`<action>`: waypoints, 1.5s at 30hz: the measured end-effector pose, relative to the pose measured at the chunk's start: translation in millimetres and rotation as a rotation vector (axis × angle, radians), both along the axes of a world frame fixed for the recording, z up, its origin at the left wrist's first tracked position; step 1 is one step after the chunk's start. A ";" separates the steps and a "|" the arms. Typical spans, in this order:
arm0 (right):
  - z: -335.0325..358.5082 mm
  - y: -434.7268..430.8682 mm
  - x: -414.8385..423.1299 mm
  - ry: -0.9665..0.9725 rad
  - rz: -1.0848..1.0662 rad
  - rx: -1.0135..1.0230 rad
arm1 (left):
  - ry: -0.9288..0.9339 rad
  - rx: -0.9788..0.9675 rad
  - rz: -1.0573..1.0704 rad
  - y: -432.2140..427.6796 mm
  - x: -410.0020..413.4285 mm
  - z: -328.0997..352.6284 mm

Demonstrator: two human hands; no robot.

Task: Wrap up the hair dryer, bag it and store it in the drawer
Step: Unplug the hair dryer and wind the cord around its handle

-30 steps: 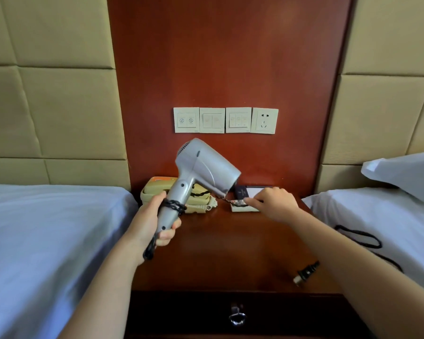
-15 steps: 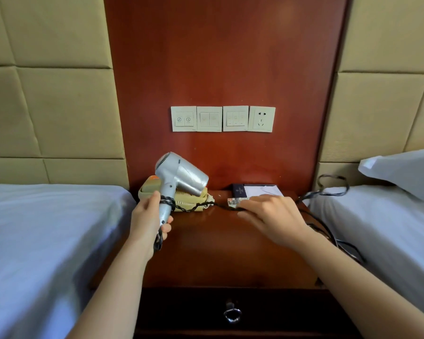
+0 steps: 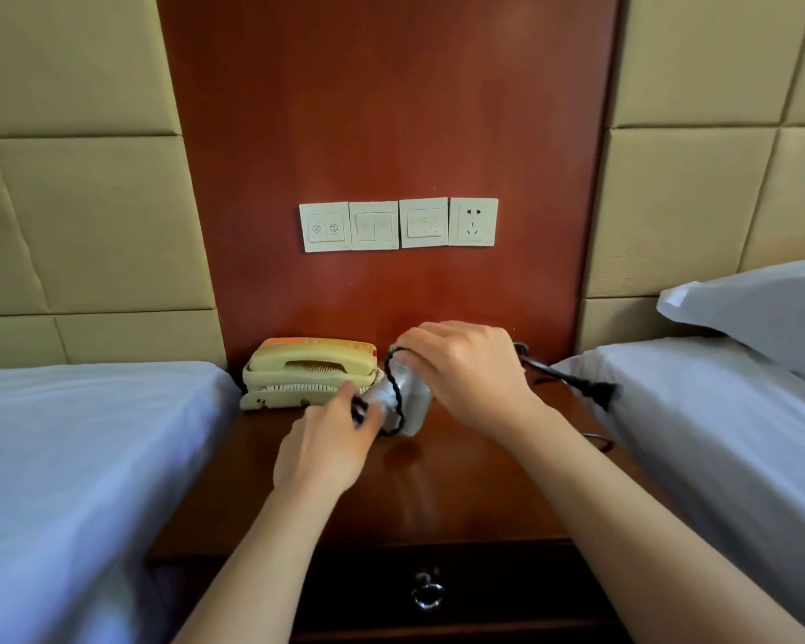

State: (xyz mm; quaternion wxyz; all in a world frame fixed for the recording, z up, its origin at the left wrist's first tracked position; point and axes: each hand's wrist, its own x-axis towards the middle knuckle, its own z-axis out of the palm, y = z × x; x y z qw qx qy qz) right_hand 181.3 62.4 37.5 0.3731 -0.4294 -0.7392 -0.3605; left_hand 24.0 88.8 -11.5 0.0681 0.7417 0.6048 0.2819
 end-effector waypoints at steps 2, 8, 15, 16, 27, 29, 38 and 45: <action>3.2 1.5 -2.3 0.040 0.029 -0.008 | 0.041 -0.004 -0.044 -4.9 5.6 1.6; 8.0 0.3 -15.5 0.031 0.105 0.040 | 0.098 -0.073 -0.082 -1.8 12.8 0.2; 9.2 -1.8 -23.1 0.038 0.150 0.066 | 0.133 -0.127 -0.082 3.0 20.3 -0.3; 9.5 -1.6 -22.9 0.044 0.153 0.065 | 0.133 -0.138 -0.080 2.2 21.4 0.4; 10.7 1.1 -16.4 0.093 0.129 -0.037 | -0.014 -0.295 -0.024 9.9 15.7 -10.2; 7.3 2.0 -13.7 0.087 0.107 -0.088 | -0.082 -0.339 -0.042 14.7 15.1 -15.0; -9.4 2.1 17.7 0.191 0.011 -0.633 | -0.168 -0.154 0.094 15.1 15.4 -29.3; -44.1 -19.2 45.4 0.073 -0.268 -0.631 | -0.067 -0.070 0.084 18.3 3.6 -20.2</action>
